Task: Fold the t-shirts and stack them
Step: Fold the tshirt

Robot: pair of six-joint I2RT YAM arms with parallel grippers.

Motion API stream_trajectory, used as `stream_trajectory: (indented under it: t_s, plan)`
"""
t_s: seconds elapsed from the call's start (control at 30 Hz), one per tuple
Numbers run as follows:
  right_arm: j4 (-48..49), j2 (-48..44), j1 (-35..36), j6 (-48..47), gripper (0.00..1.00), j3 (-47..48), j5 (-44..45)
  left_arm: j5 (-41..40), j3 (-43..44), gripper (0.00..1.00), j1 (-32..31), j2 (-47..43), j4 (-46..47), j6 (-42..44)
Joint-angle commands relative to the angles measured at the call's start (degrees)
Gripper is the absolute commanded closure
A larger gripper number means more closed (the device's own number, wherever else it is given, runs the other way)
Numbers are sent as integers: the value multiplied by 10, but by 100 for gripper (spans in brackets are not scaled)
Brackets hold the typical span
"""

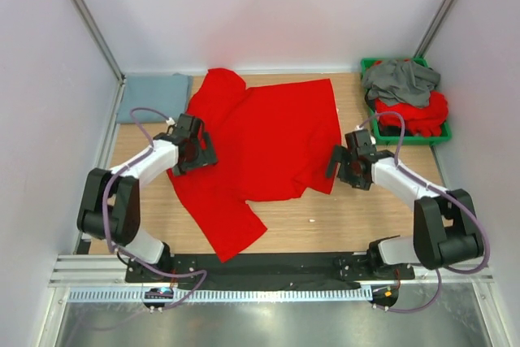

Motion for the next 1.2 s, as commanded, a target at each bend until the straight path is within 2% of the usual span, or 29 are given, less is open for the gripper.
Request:
stream_trajectory:
  t_s: [0.0,0.13,0.27,0.3,0.37,0.4,0.43,0.53,0.63,0.8,1.1,1.17]
  plan:
    - [40,-48,40,50,8,-33,-52,-12,47,0,-22,-69,-62,5]
    - [42,-52,85,69,9,-51,-23,-10,68,0,-33,-114,-106,6]
    - [62,-29,87,68,21,-62,-10,8,44,0,-41,-174,-119,-3]
    - [62,-25,86,66,28,-62,1,7,39,0,-45,-198,-124,-4]
    - [68,-13,86,65,38,-63,3,8,24,0,-46,-219,-137,-6]
    - [74,-10,85,66,47,-66,6,8,19,0,-47,-242,-142,-8]
    - [78,-7,86,66,50,-71,5,8,11,0,-48,-252,-150,-10]
    - [91,-1,86,68,68,-78,7,10,-12,1,-63,-312,-158,-31]
    - [90,-3,85,66,97,-82,14,9,-29,0,-80,-360,-164,-47]
    - [-2,-74,73,120,99,-75,102,15,-27,0,-92,-397,-211,-67]
    - [-201,-309,38,253,99,-55,254,15,-30,1,-140,-435,-272,-125]
    - [-220,-352,38,287,99,-60,252,10,-42,0,-160,-435,-280,-137]
